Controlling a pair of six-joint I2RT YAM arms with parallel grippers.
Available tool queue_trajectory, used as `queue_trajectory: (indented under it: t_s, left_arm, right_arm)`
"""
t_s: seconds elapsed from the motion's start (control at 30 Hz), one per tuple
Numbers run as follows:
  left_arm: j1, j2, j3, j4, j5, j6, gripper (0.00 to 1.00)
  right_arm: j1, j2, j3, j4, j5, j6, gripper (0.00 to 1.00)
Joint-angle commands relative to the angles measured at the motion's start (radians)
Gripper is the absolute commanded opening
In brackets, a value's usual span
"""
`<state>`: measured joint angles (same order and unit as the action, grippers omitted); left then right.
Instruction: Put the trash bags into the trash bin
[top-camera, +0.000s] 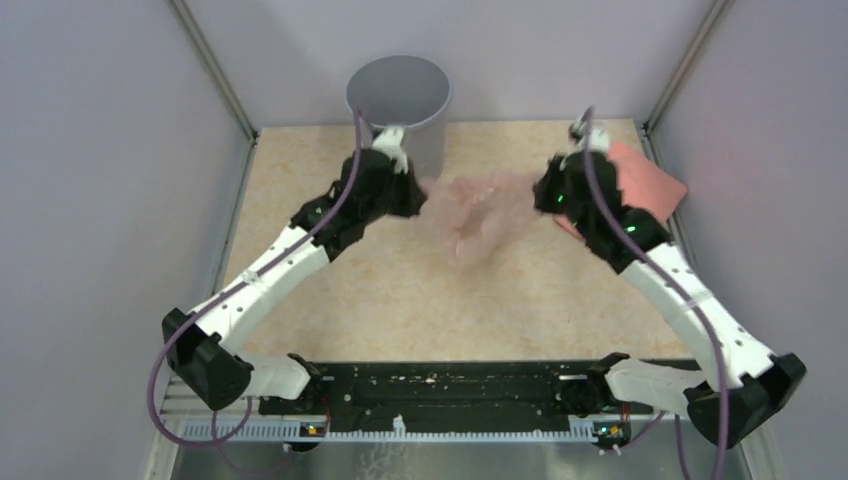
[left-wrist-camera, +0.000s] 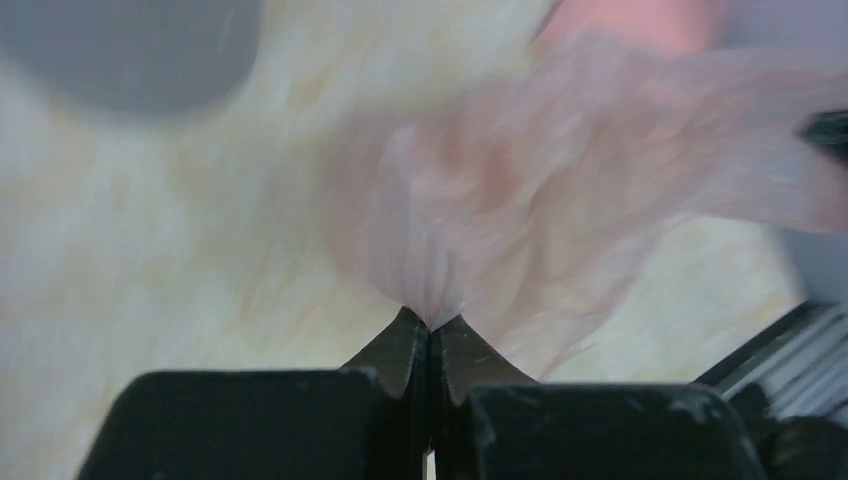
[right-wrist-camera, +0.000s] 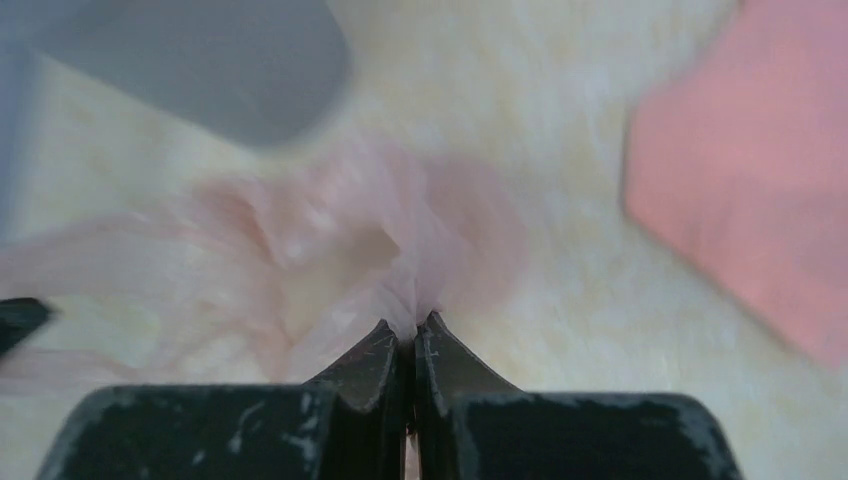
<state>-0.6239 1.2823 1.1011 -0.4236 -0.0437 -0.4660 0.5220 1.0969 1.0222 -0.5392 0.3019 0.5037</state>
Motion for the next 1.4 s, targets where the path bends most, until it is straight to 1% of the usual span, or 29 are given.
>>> queue_trajectory:
  t_s: [0.0, 0.03, 0.07, 0.1, 0.17, 0.23, 0.3, 0.33, 0.37, 0.4, 0.43, 0.47, 0.5, 0.57, 0.63, 0.7, 0.73, 0.8, 0.83, 0.87, 0.9, 0.93, 1.0, 1.07, 1.1, 1.17, 1.23, 1.3, 1.37]
  left_arm:
    - [-0.175, -0.002, 0.546, 0.229, 0.071, 0.23, 0.0]
    - [-0.235, -0.006, 0.599, 0.276, 0.055, 0.292, 0.0]
    - [-0.277, -0.016, 0.609, 0.328, 0.027, 0.337, 0.0]
    - [-0.292, -0.027, 0.593, 0.372, -0.006, 0.357, 0.0]
    - [-0.296, -0.03, 0.505, 0.442, -0.063, 0.393, 0.0]
    - [-0.296, 0.008, 0.379, 0.467, -0.146, 0.402, 0.0]
    - [-0.295, 0.088, 0.259, 0.441, -0.205, 0.367, 0.0]
    - [-0.295, 0.124, 0.202, 0.43, -0.222, 0.317, 0.0]
    - [-0.295, 0.151, 0.144, 0.399, -0.218, 0.263, 0.0]
    - [-0.296, 0.174, 0.099, 0.358, -0.182, 0.206, 0.0]
    - [-0.3, 0.182, 0.06, 0.317, -0.157, 0.134, 0.0]
    - [-0.311, 0.176, 0.013, 0.297, -0.151, 0.102, 0.0]
    - [-0.327, 0.147, -0.028, 0.28, -0.15, 0.081, 0.0]
    - [-0.38, 0.034, -0.084, 0.261, -0.181, 0.087, 0.0]
    - [-0.429, -0.084, -0.046, 0.23, -0.228, 0.116, 0.0]
    - [-0.443, -0.151, 0.087, 0.19, -0.226, 0.145, 0.0]
    - [-0.456, -0.158, 0.189, 0.171, -0.228, 0.176, 0.0]
    - [-0.494, -0.133, 0.403, 0.156, -0.248, 0.258, 0.0]
    - [-0.511, -0.116, 0.492, 0.164, -0.255, 0.3, 0.0]
    - [-0.521, -0.102, 0.554, 0.182, -0.261, 0.335, 0.0]
    - [-0.525, -0.092, 0.586, 0.21, -0.26, 0.361, 0.0]
    - [-0.525, -0.084, 0.594, 0.238, -0.265, 0.384, 0.0]
    - [-0.525, -0.067, 0.541, 0.291, -0.319, 0.418, 0.0]
    - [-0.517, -0.045, 0.403, 0.352, -0.428, 0.424, 0.0]
    - [-0.492, -0.025, 0.335, 0.36, -0.432, 0.397, 0.0]
    - [-0.402, 0.03, 0.216, 0.278, -0.36, 0.221, 0.0]
    - [-0.339, 0.071, 0.076, 0.242, -0.29, 0.129, 0.0]
    - [-0.333, 0.07, -0.017, 0.213, -0.271, 0.083, 0.0]
    - [-0.334, 0.02, -0.086, 0.201, -0.24, 0.068, 0.0]
  right_arm:
    - [-0.003, -0.089, 0.555, 0.049, 0.041, -0.18, 0.0]
    - [-0.003, -0.123, 0.599, 0.091, 0.012, -0.204, 0.0]
    - [-0.003, -0.166, 0.602, 0.144, -0.016, -0.216, 0.0]
    - [-0.003, -0.203, 0.574, 0.184, -0.035, -0.218, 0.0]
    - [-0.004, -0.252, 0.477, 0.206, -0.053, -0.198, 0.0]
    - [-0.004, -0.25, 0.297, 0.19, -0.034, -0.162, 0.0]
    - [-0.004, -0.198, 0.038, 0.211, -0.013, -0.11, 0.0]
    - [-0.003, -0.153, -0.086, 0.217, -0.029, -0.054, 0.0]
    - [-0.001, -0.113, -0.184, 0.221, -0.062, -0.012, 0.0]
    - [0.012, -0.09, -0.267, 0.234, -0.083, 0.032, 0.0]
    - [0.031, -0.092, -0.333, 0.245, -0.084, 0.063, 0.0]
    - [0.053, -0.115, -0.367, 0.24, -0.074, 0.082, 0.0]
    - [0.073, -0.157, -0.366, 0.206, -0.06, 0.09, 0.0]
    - [0.102, -0.261, -0.271, 0.077, -0.019, 0.074, 0.0]
    - [0.104, -0.329, -0.087, -0.013, 0.001, 0.024, 0.0]
    - [0.105, -0.319, 0.17, -0.089, 0.027, -0.042, 0.0]
    - [0.105, -0.29, 0.309, -0.125, 0.039, -0.081, 0.0]
    - [0.105, -0.22, 0.632, -0.166, 0.044, -0.146, 0.0]
    - [0.104, -0.192, 0.736, -0.167, 0.036, -0.177, 0.0]
    - [0.104, -0.175, 0.811, -0.155, 0.037, -0.199, 0.0]
    - [0.105, -0.165, 0.846, -0.135, 0.038, -0.214, 0.0]
    - [0.105, -0.165, 0.843, -0.114, 0.037, -0.224, 0.0]
    - [0.105, -0.183, 0.744, -0.072, 0.029, -0.221, 0.0]
    - [0.105, -0.212, 0.525, -0.02, 0.043, -0.195, 0.0]
    - [0.105, -0.225, 0.372, 0.021, 0.056, -0.176, 0.0]
    - [0.105, -0.209, 0.086, 0.099, 0.07, -0.117, 0.0]
    - [0.105, -0.15, -0.123, 0.117, 0.054, -0.032, 0.0]
    - [0.105, -0.132, -0.258, 0.142, 0.006, 0.035, 0.0]
    - [0.105, -0.199, -0.317, 0.154, -0.017, 0.06, 0.0]
